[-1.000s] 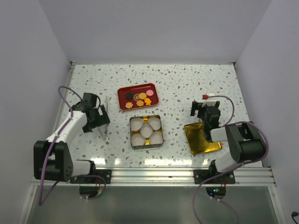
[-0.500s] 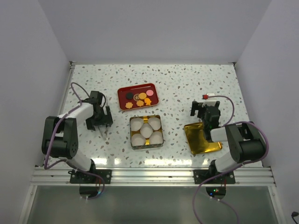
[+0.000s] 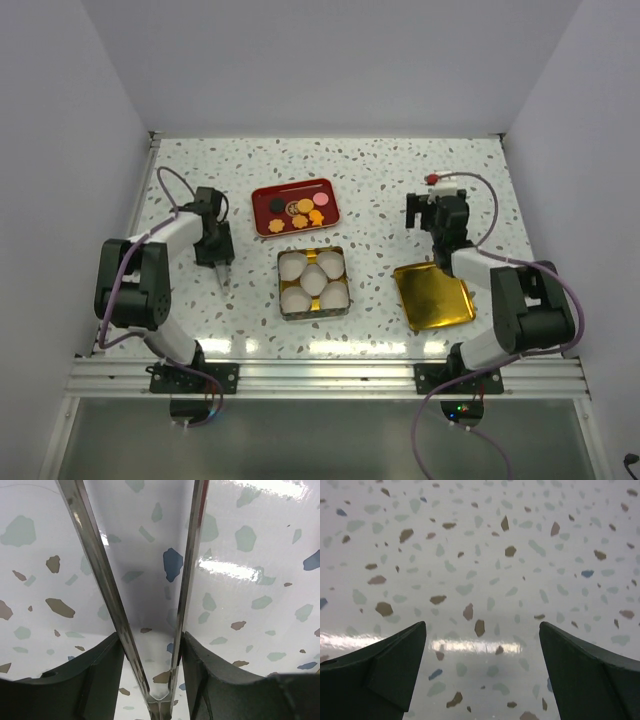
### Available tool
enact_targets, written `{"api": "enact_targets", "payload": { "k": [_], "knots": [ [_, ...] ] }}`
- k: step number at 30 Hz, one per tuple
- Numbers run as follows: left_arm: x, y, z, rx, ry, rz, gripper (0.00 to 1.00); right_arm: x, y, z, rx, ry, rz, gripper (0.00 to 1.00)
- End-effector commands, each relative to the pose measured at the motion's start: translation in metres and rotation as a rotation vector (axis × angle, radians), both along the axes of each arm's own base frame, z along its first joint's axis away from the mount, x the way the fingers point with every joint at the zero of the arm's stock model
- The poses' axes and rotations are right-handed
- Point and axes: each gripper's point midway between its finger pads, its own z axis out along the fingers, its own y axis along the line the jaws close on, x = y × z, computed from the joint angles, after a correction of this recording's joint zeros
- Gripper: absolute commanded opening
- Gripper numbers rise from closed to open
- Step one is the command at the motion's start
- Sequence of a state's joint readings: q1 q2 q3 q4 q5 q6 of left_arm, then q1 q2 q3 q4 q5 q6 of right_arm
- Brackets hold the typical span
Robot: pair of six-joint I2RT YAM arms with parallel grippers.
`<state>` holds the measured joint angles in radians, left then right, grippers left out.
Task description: Pack the cookies
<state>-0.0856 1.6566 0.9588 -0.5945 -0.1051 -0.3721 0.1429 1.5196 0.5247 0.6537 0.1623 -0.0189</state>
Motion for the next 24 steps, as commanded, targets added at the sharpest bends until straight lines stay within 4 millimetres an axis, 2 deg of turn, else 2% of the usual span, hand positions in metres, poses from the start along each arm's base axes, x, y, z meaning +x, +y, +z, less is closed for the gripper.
{"api": "enact_targets", "payload": {
  "k": [1, 3, 6, 7, 8, 10, 12, 13, 14, 15, 16, 21, 24],
  "knots": [
    [0.018, 0.000, 0.022, 0.000, -0.072, -0.022, 0.52, 0.015, 0.022, 0.050, -0.082, 0.013, 0.122, 0.99],
    [0.028, -0.002, 0.045, -0.009, -0.126, -0.030, 0.51, 0.016, 0.045, 0.083, -0.062, -0.092, 0.178, 0.99],
    [0.032, -0.003, 0.070, -0.012, -0.166, -0.033, 0.49, 0.013, 0.073, 0.110, 0.008, -0.147, 0.225, 0.99],
    [0.029, -0.004, 0.074, -0.013, -0.162, -0.040, 0.48, 0.013, 0.092, 0.128, 0.023, -0.176, 0.264, 0.99],
    [0.029, -0.005, 0.082, -0.014, -0.181, -0.043, 0.48, 0.011, 0.101, 0.130, 0.046, -0.160, 0.283, 0.99],
    [0.025, -0.008, 0.091, -0.016, -0.187, -0.049, 0.47, 0.010, 0.122, 0.159, 0.121, -0.197, 0.303, 0.99],
    [0.022, -0.011, 0.103, -0.019, -0.212, -0.052, 0.47, 0.006, 0.130, 0.160, 0.269, -0.118, 0.254, 0.99],
    [0.018, -0.015, 0.106, -0.018, -0.211, -0.062, 0.47, 0.009, 0.139, 0.182, 0.329, -0.122, 0.261, 0.99],
    [0.016, -0.016, 0.114, -0.013, -0.230, -0.066, 0.47, 0.004, 0.146, 0.176, 0.374, -0.050, 0.265, 0.99],
    [0.014, -0.021, 0.117, -0.012, -0.237, -0.076, 0.47, 0.003, 0.155, 0.197, 0.408, -0.060, 0.299, 0.99],
    [0.010, -0.022, 0.121, -0.006, -0.239, -0.080, 0.47, -0.001, 0.163, 0.201, 0.428, -0.041, 0.328, 0.99],
    [0.002, -0.035, 0.149, -0.017, -0.293, -0.105, 0.47, -0.026, 0.170, 0.238, 0.585, -0.055, 0.351, 0.99],
    [-0.001, -0.042, 0.168, -0.061, -0.333, -0.119, 0.47, -0.044, 0.168, 0.248, 0.629, -0.068, 0.371, 0.99]
  ]
}}
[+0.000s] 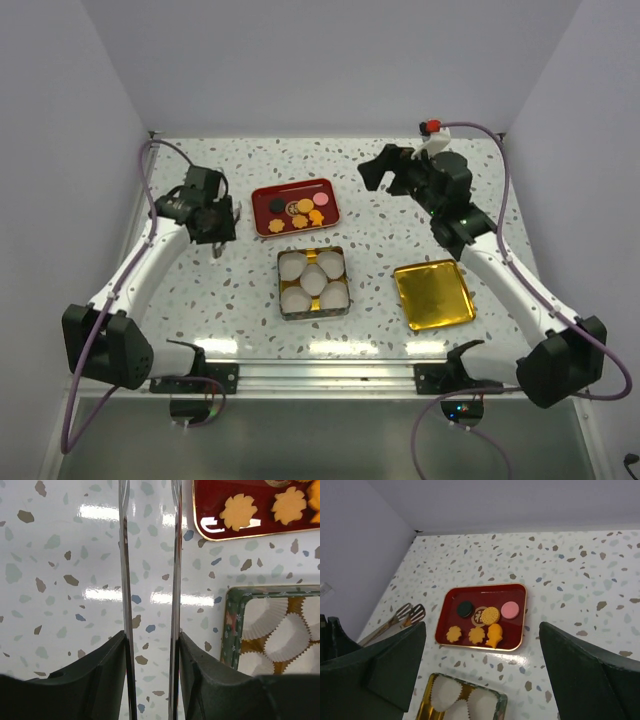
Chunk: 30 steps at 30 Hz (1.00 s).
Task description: Pack the cookies
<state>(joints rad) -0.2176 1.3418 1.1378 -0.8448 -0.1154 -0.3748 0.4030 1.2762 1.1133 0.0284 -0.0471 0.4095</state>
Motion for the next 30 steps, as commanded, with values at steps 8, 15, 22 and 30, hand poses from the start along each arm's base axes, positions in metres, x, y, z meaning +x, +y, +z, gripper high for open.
{"api": "enact_targets", "payload": {
  "k": [8, 15, 22, 30],
  "knots": [
    [-0.002, -0.027, 0.075, -0.169, -0.170, -0.057, 0.48, -0.073, 0.006, -0.011, 0.090, 0.189, 0.136, 0.99],
    [-0.008, -0.050, 0.098, -0.261, -0.244, -0.180, 0.46, -0.112, 0.033, -0.039, 0.274, 0.409, 0.351, 0.99],
    [-0.005, -0.065, 0.101, -0.307, -0.278, -0.227, 0.46, -0.108, 0.058, -0.041, 0.398, 0.575, 0.442, 0.99],
    [0.003, -0.081, 0.088, -0.321, -0.269, -0.259, 0.46, -0.125, 0.016, -0.100, 0.268, 0.846, 0.183, 0.99]
  ]
}}
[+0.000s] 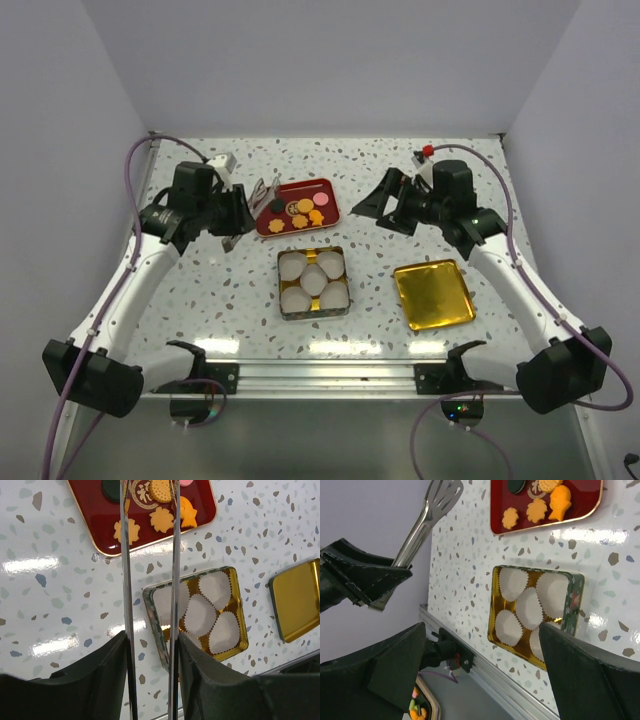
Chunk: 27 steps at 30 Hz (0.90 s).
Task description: Pack the cookies
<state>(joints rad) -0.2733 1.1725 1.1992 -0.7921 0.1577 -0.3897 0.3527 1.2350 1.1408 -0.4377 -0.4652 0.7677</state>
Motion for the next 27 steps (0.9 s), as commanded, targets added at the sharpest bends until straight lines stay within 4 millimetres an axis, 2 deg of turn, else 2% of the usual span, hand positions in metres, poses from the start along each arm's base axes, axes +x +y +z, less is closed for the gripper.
{"api": "enact_targets", "payload": {
  "k": [1, 4, 5, 7, 9, 14, 18, 27],
  "knots": [
    [0.014, -0.018, 0.004, -0.028, -0.050, -0.048, 0.46, -0.035, -0.007, -0.041, 0.005, 0.185, 0.017, 0.99],
    [0.017, -0.022, -0.013, 0.037, -0.006, -0.053, 0.46, -0.038, -0.021, -0.031, -0.089, 0.112, -0.002, 0.99],
    [0.019, -0.023, -0.023, 0.059, 0.021, -0.049, 0.46, -0.045, -0.029, -0.036, -0.155, 0.116, 0.014, 0.99],
    [0.022, -0.030, -0.031, 0.073, 0.027, -0.066, 0.46, -0.044, -0.038, -0.023, -0.209, 0.063, 0.000, 0.99],
    [0.027, -0.028, -0.036, 0.108, 0.031, -0.045, 0.46, -0.049, -0.044, -0.026, -0.228, 0.072, -0.016, 0.99],
    [0.041, -0.012, -0.041, 0.193, 0.058, 0.054, 0.46, -0.063, -0.051, -0.032, -0.245, 0.074, -0.015, 0.99],
    [0.043, -0.015, -0.048, 0.190, 0.074, 0.049, 0.47, -0.069, -0.055, -0.040, -0.262, 0.089, -0.007, 0.99],
    [0.050, -0.019, -0.069, 0.199, 0.115, 0.049, 0.52, -0.063, -0.051, -0.038, -0.266, 0.089, 0.009, 0.99]
  ]
}}
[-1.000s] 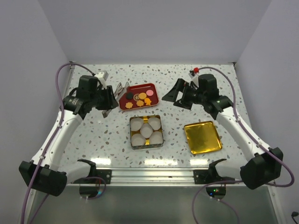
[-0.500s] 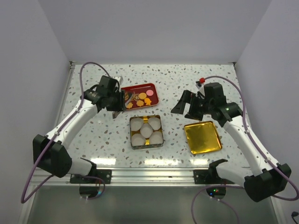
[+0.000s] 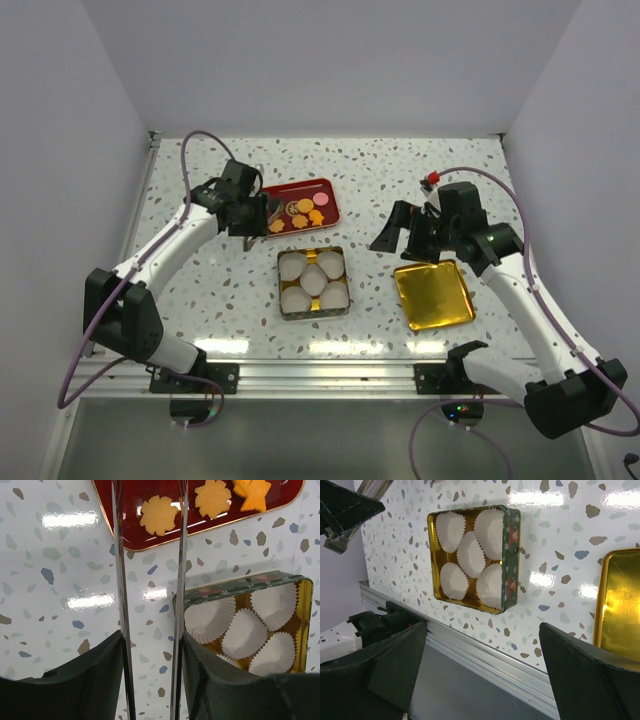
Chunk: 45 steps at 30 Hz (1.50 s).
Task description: Pack the cookies
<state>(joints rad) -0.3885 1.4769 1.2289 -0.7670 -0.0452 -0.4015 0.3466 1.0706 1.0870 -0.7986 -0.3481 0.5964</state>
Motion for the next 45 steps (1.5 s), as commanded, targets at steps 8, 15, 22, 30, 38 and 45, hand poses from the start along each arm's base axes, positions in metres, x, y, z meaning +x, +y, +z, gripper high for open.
{"api": "enact_targets", "payload": {
  "k": [8, 15, 22, 30, 38, 45],
  "knots": [
    [0.034, -0.009, -0.002, 0.003, -0.046, 0.031, 0.52, 0.001, -0.001, 0.001, -0.038, -0.017, 0.029, 0.99],
    [0.045, -0.012, -0.016, 0.025, -0.007, 0.032, 0.52, 0.001, -0.001, 0.000, -0.050, -0.018, 0.033, 0.99],
    [0.051, -0.014, -0.017, 0.040, 0.009, 0.027, 0.45, 0.006, 0.003, 0.001, -0.046, -0.024, 0.037, 0.99],
    [0.057, -0.020, 0.025, -0.003, -0.059, 0.009, 0.29, 0.006, 0.003, 0.001, -0.053, -0.030, 0.043, 0.99],
    [0.048, -0.018, 0.103, -0.041, -0.168, -0.031, 0.30, 0.008, 0.006, 0.002, -0.046, -0.032, 0.047, 0.99],
    [-0.002, -0.037, 0.122, -0.158, -0.203, -0.119, 0.29, 0.011, 0.007, 0.004, -0.049, -0.040, 0.046, 0.99]
  ]
}}
